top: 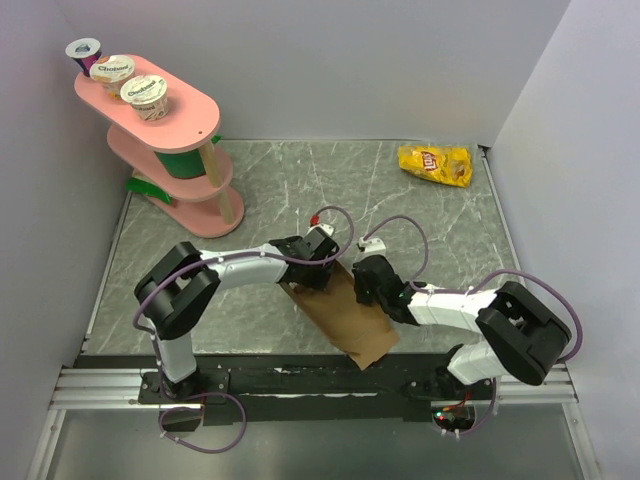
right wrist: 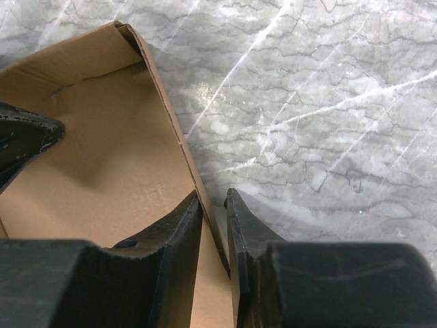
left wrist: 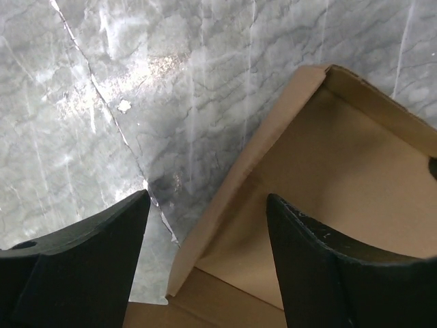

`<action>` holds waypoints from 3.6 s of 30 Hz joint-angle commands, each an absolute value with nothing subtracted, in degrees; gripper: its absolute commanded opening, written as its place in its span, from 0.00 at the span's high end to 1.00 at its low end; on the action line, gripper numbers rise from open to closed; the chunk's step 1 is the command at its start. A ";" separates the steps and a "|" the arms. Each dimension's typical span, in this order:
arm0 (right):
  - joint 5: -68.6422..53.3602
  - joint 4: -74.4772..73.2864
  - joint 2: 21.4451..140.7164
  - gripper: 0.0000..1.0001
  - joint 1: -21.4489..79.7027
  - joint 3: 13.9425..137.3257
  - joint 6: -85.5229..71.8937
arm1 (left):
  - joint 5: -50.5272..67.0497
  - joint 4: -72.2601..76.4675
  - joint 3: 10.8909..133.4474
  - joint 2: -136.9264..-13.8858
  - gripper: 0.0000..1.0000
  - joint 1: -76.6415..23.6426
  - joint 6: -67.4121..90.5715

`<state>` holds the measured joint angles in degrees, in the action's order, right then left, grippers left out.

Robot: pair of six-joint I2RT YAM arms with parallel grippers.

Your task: Fold the paper box

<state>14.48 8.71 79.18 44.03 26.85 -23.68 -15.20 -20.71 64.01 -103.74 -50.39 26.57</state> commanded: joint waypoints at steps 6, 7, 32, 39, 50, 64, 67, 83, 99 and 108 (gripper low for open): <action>14.41 5.97 80.78 0.74 45.09 26.81 -23.65 | -15.39 -13.91 59.60 -94.76 0.22 -50.54 30.68; 14.50 6.15 79.90 0.74 45.17 26.46 -23.21 | -14.34 -12.84 58.55 -93.96 0.21 -50.10 30.59; 10.37 15.55 78.23 0.95 45.79 36.74 10.63 | 17.29 3.25 48.25 -75.42 0.18 -29.01 19.96; 11.07 18.02 71.47 0.96 47.55 37.61 20.02 | 14.68 5.27 48.16 -73.04 0.18 -27.16 21.09; 8.70 7.92 60.65 0.94 50.10 40.25 28.83 | 20.66 -10.35 60.20 -67.68 0.17 -27.25 12.84; 3.34 8.09 54.23 0.92 50.71 37.79 32.43 | 50.52 -15.20 57.66 -67.59 0.06 -22.68 5.10; 0.45 7.73 53.18 0.93 50.54 37.18 33.83 | 51.24 -14.16 56.61 -67.06 0.05 -21.80 4.48; -3.25 3.78 51.77 0.93 49.83 39.55 31.82 | 50.98 -7.22 51.43 -67.24 0.04 -19.34 8.52; 14.41 -1.05 60.46 0.95 51.06 49.04 24.61 | 16.97 -9.48 50.36 -57.04 0.12 -24.34 7.56; 13.45 -3.08 63.72 0.95 51.42 52.82 22.50 | 6.52 -11.60 56.33 -64.15 0.23 -33.57 2.90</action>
